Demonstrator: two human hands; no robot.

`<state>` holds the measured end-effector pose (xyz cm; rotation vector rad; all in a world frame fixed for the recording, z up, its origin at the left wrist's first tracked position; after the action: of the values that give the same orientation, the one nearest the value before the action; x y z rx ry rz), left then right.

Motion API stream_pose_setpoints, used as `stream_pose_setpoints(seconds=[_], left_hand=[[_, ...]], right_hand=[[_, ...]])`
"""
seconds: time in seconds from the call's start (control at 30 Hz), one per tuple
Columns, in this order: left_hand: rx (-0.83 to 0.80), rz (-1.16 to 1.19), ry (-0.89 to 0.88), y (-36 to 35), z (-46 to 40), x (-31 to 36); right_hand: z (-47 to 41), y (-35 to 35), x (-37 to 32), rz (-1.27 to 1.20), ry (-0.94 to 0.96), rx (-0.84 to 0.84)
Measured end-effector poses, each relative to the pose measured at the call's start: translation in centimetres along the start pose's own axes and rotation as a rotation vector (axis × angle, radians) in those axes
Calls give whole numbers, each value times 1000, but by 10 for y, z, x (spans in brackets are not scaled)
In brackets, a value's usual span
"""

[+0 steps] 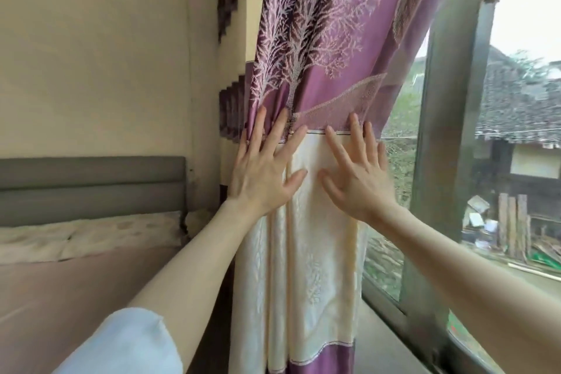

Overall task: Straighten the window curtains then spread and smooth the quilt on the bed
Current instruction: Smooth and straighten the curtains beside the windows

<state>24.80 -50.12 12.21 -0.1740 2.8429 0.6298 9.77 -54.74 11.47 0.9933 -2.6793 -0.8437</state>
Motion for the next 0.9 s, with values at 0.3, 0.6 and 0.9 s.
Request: stream_pose_setpoints(seconds=[0.3,0.6,0.9], left_hand=[[-38,-71,-19,-150,-78,-99],[-20,-193,20,-286,-116,-191],[-75,-239,64,-429,-152,-254]], right_hand=[[-132,-141,21,15,-7,24],[-234,-291,32,77,6,10],[-319,-433,64,-9,16,-18]])
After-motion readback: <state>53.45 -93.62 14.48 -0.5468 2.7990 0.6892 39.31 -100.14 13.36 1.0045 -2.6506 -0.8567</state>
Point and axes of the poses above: each hand's wrist, its own z-axis away from the middle knuckle, its own y-axis out of the back of the hand, x = y × z, the point moved 6 cm from there along -z, towards the middle knuckle, and after that the axes turned 8 degrees about -z, right-handed, at the moved point
